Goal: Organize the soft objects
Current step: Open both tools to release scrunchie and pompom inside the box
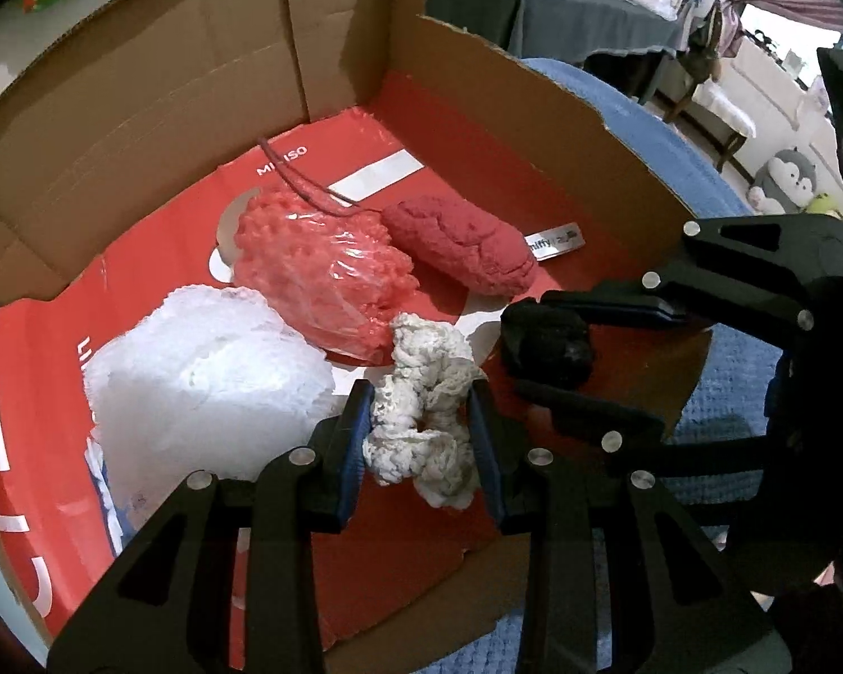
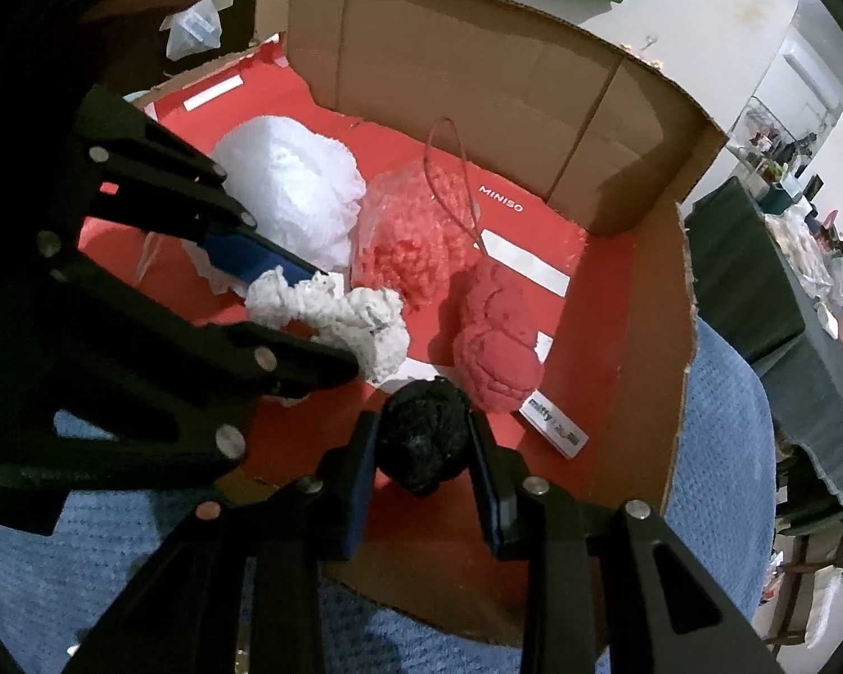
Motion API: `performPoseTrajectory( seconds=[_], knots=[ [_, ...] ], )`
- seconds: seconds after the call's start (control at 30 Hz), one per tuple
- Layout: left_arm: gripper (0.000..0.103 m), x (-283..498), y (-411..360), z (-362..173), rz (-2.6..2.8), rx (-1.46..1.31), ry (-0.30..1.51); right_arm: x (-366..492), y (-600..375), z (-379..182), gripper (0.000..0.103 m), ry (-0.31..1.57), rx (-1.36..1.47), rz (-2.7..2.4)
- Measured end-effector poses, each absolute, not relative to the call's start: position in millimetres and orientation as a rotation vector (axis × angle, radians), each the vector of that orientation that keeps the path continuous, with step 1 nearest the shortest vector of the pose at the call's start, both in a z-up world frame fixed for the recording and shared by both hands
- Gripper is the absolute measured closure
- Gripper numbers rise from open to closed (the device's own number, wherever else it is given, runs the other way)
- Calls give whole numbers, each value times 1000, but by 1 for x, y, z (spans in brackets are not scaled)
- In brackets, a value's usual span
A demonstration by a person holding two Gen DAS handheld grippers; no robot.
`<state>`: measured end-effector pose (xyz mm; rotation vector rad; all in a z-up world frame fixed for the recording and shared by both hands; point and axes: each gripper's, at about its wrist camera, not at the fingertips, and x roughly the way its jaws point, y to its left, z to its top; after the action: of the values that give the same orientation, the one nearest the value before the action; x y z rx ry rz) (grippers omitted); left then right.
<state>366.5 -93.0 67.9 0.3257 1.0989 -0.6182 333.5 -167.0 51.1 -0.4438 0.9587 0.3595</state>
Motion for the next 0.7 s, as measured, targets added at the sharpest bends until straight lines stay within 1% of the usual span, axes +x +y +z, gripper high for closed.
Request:
performPoseTrajectory(
  seconds=[0.3,0.37,0.43,0.5,0.7],
  knots=[
    [70,371,-93,64,-596,330,1112,338,-169,49,70,967,-410,376],
    [69,370,-96,63,-591,334,1112,337,-170,49,69,967,-411,378],
    [61,371,-98,63,-587,337,1111,338,-170,49,68,967,-412,379],
    [58,370,-98,64,-574,339,1107,338,-169,49,67,968,-414,379],
    [58,371,-94,65,-568,337,1099,338,-168,50,65,968,-417,379]
  ],
)
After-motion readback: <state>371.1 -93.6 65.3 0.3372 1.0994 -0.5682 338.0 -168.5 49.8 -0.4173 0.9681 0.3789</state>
